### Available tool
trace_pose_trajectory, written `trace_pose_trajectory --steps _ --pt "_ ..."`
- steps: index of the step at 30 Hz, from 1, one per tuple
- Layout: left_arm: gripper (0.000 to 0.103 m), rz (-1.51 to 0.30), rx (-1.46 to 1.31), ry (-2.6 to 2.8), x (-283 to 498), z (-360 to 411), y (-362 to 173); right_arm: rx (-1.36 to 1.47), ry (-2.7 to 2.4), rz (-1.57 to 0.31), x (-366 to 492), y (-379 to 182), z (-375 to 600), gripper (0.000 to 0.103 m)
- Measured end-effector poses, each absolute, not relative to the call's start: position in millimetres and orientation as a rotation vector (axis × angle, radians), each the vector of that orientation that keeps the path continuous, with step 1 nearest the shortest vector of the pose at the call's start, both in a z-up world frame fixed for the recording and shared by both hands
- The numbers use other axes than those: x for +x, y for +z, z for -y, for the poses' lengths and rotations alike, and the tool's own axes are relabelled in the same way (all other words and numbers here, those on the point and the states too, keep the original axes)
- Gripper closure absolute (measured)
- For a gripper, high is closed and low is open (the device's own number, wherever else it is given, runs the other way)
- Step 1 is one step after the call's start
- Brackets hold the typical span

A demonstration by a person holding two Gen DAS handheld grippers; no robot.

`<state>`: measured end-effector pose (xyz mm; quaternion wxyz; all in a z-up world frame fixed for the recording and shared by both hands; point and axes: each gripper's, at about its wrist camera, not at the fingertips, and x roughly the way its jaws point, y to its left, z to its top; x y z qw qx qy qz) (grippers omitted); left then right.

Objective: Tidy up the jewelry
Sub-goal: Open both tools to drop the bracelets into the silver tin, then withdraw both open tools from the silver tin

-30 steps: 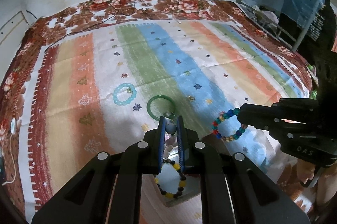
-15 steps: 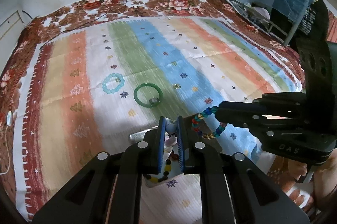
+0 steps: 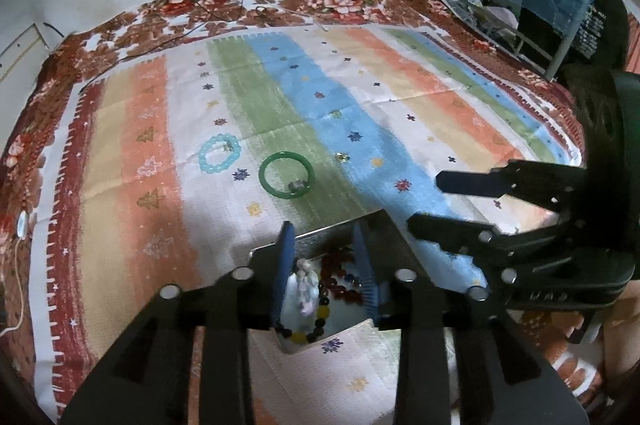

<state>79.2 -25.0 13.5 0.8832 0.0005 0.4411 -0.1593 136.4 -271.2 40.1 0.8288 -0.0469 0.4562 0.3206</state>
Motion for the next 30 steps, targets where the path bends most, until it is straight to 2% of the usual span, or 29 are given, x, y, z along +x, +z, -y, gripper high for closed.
trace_pose_trajectory --steps 3,12,30 --pt "0.062 -0.922 0.005 -0.315 81 21 12 -0.1 0.669 -0.968 139 39 274 0.048" --pt "0.052 -0.935 -0.017 -0.265 93 4 6 -0.099 0.65 -0.985 149 30 276 0.048" --pt "0.045 -0.98 0.002 -0.141 133 -15 -14 -0.07 0.609 -1.029 184 13 280 0.048"
